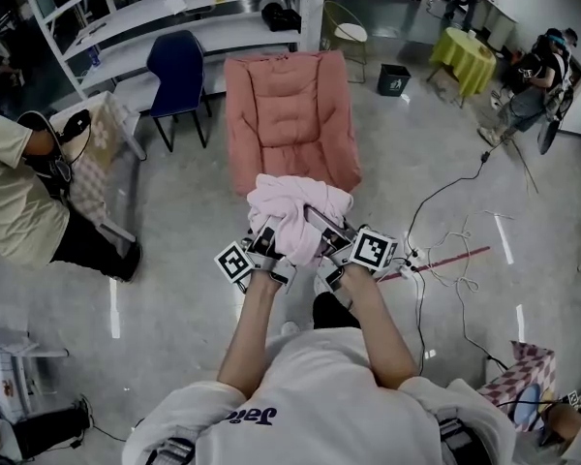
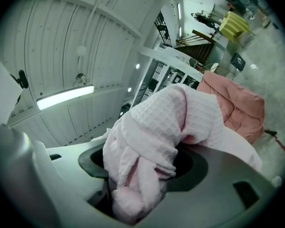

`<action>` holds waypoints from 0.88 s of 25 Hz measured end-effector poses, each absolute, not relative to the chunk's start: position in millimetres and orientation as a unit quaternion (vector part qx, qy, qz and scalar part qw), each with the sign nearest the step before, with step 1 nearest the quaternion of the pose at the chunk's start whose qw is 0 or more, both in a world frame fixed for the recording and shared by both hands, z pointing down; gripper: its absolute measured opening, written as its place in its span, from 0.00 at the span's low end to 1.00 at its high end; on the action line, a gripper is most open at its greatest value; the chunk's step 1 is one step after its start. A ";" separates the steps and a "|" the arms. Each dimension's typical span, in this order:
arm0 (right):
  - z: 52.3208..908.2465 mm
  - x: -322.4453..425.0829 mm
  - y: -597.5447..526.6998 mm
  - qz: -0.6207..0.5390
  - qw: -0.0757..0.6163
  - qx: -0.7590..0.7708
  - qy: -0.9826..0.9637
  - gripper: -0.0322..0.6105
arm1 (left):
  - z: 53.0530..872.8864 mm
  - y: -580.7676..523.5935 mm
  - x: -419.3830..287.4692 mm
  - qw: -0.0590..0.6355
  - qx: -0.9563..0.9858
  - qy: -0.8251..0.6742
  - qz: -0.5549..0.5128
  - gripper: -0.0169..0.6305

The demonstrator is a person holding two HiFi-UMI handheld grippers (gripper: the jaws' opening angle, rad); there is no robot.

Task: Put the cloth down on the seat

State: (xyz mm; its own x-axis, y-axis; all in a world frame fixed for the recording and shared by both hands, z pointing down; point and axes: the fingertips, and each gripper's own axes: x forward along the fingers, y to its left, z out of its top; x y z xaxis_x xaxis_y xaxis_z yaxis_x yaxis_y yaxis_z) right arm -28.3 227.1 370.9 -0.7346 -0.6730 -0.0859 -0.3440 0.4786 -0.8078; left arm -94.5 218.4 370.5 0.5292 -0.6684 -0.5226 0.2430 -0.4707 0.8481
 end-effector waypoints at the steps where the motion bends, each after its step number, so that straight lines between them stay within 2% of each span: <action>1: 374.5 -27.3 220.0 -0.413 0.201 -0.303 0.835 0.50 | 373.9 211.6 -93.8 0.494 0.721 -0.151 -0.462 0.48; 5: 384.9 -23.7 180.2 -0.423 0.206 -0.297 0.831 0.50 | 382.3 173.6 -91.0 0.496 0.716 -0.166 -0.462 0.48; 15: 347.4 -12.7 21.4 -0.404 0.213 -0.231 0.859 0.50 | 346.3 21.7 -78.5 0.446 0.733 -0.195 -0.475 0.48; 22: 345.6 8.3 -56.6 -0.411 0.191 -0.213 0.866 0.50 | 342.5 -52.2 -58.6 0.427 0.731 -0.211 -0.489 0.48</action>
State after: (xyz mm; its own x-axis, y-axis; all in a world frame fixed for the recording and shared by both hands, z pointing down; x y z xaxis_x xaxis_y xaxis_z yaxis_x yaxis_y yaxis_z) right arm 8.3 -56.6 345.6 -0.8365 -0.5256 -0.1549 -0.2123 0.5715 -0.7927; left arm -58.6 -52.2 342.5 0.4329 -0.7263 -0.5340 0.1088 -0.5460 0.8307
